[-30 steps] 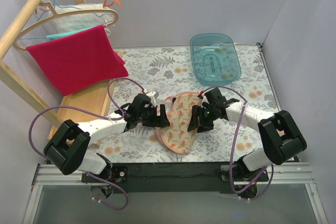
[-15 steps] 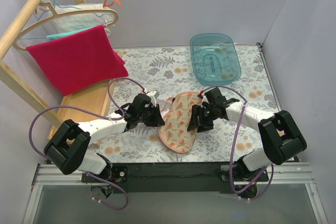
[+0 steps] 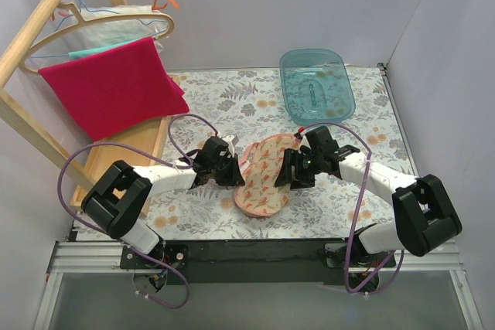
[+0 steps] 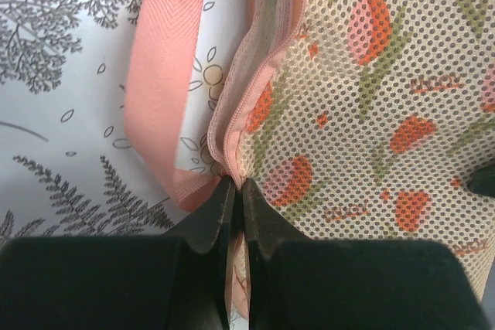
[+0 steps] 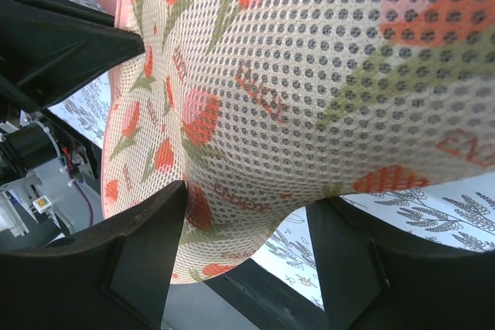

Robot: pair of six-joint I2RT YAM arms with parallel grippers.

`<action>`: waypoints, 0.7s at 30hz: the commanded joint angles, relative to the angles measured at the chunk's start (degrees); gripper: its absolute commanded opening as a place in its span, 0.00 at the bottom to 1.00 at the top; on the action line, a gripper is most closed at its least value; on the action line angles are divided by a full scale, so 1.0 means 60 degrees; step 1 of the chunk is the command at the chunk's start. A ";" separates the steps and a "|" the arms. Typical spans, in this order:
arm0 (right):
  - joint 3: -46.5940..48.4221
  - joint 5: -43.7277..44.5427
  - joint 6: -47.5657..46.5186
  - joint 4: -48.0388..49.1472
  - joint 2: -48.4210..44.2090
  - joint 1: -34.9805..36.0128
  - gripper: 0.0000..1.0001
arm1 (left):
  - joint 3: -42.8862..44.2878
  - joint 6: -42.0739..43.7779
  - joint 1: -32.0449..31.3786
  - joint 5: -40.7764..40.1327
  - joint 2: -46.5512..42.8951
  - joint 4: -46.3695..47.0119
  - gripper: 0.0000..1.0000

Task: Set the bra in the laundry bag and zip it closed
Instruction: Adjust the laundry bag at the center of the board.

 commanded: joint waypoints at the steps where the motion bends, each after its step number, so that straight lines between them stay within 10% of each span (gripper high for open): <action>1: -0.0345 0.0226 0.0337 0.0394 -0.0367 0.0024 0.72 | 0.0196 0.0481 0.0078 0.0086 0.0537 -0.0193 0.00; 18: -0.0961 0.0387 0.1144 0.1465 -0.1072 0.0024 0.74 | 0.0358 0.0760 0.0254 0.0702 0.0598 -0.0442 0.00; 21: -0.0961 0.0344 0.1158 0.1435 -0.0838 0.0010 0.74 | 0.0402 0.0745 0.0268 0.0761 0.0363 -0.0589 0.13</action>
